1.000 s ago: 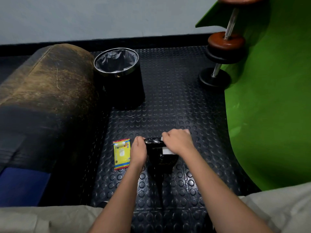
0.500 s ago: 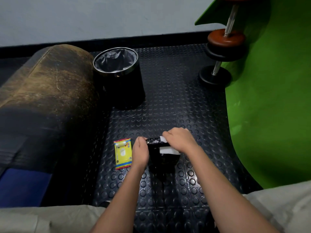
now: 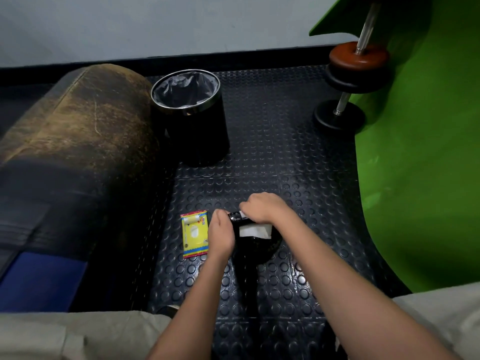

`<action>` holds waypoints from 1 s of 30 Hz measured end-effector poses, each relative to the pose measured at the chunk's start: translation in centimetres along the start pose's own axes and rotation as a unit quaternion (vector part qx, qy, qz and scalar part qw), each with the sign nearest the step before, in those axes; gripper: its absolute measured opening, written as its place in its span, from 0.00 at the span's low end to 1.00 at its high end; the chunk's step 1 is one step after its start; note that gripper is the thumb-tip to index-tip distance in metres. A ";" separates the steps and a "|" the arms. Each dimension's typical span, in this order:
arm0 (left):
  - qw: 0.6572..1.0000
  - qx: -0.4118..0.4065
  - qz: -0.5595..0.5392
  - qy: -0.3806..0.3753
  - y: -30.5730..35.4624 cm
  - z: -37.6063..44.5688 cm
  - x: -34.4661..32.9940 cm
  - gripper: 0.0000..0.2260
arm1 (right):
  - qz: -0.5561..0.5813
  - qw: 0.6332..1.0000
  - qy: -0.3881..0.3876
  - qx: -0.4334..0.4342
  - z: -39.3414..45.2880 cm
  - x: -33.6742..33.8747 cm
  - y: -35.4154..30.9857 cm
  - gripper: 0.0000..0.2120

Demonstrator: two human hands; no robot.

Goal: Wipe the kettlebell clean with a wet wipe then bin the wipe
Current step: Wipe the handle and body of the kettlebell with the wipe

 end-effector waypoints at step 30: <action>1.000 0.014 -0.013 -0.007 0.1 0.2 0.1 0.12 | -0.004 0.999 -0.046 0.011 1.4 0.3 0.8 0.17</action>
Point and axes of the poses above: each hand's wrist, its own z-axis towards the middle knuckle, its own x-axis out of the back of the hand, y = z × x, the point moved 3 cm from there along z, towards the middle knuckle, and after that the axes turned 7 degrees about x, right-handed, at the moved point
